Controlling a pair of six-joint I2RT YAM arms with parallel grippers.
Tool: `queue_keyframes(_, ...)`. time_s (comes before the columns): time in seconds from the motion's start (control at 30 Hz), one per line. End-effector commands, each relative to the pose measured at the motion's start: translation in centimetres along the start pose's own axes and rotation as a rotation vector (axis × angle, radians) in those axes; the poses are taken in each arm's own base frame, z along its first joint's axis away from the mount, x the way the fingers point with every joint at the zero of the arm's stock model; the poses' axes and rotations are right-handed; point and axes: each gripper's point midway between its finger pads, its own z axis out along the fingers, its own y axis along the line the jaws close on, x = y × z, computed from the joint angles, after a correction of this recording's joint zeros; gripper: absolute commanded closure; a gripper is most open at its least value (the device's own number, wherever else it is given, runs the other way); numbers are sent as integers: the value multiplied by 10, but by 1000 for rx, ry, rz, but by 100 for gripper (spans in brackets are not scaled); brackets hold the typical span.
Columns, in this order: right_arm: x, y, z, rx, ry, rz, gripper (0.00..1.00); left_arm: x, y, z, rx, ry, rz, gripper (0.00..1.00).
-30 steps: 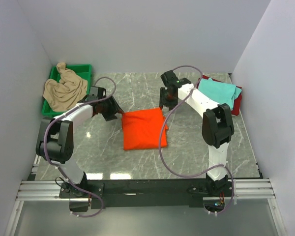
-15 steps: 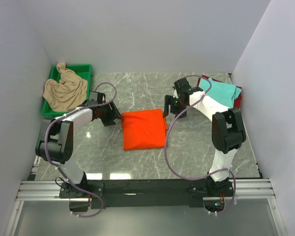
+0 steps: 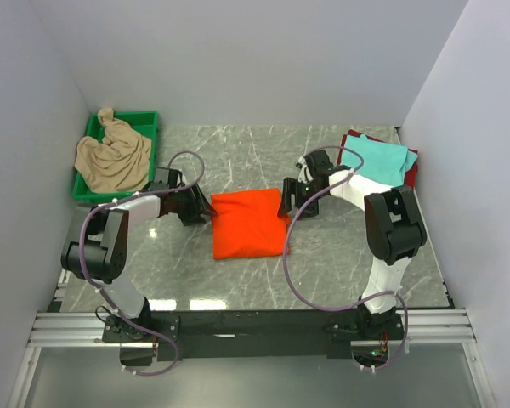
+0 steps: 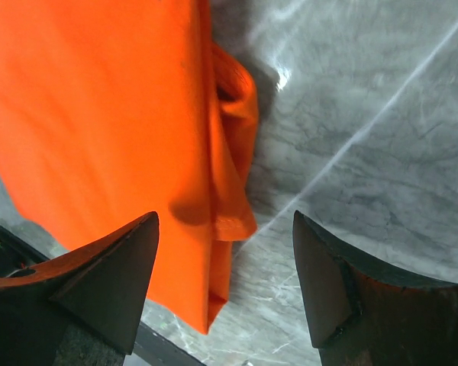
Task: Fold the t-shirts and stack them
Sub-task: Fold the tshirt
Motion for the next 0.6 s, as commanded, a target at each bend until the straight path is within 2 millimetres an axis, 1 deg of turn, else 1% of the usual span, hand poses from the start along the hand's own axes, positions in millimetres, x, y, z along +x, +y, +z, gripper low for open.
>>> queue_keyframes(0.0,1,2,0,-50,-18,-19,23,2,-12,3,87,2,23,42)
queue_keyframes(0.03,1,4,-1,-61,-20,-18,23,7,-11,4,92,13,21,42)
queue_keyframes(0.07,7,1,1,-63,-8,-10,23,8,-12,4,104,18,22,43)
queue_keyframes(0.13,10,4,2,-86,-5,-7,23,12,-8,6,104,26,16,43)
queue_keyframes(0.17,16,3,4,-93,6,-2,23,14,-7,7,102,29,16,44)
queue_keyframes(0.2,15,4,4,-104,-1,-4,23,16,-4,8,96,34,15,45)
queue_keyframes(0.27,21,7,6,-133,11,5,24,18,-1,10,91,38,12,48)
queue_keyframes(0.33,23,10,8,-156,13,9,24,22,2,13,95,49,6,50)
queue_keyframes(0.43,28,11,13,-182,27,25,24,29,6,16,91,69,-8,56)
queue_keyframes(0.47,33,11,14,-192,39,33,24,30,8,16,87,71,-12,62)
queue_keyframes(0.5,33,13,15,-203,35,28,24,29,7,18,96,62,-5,65)
queue_keyframes(0.57,39,14,18,-212,47,35,25,30,9,19,91,65,-8,71)
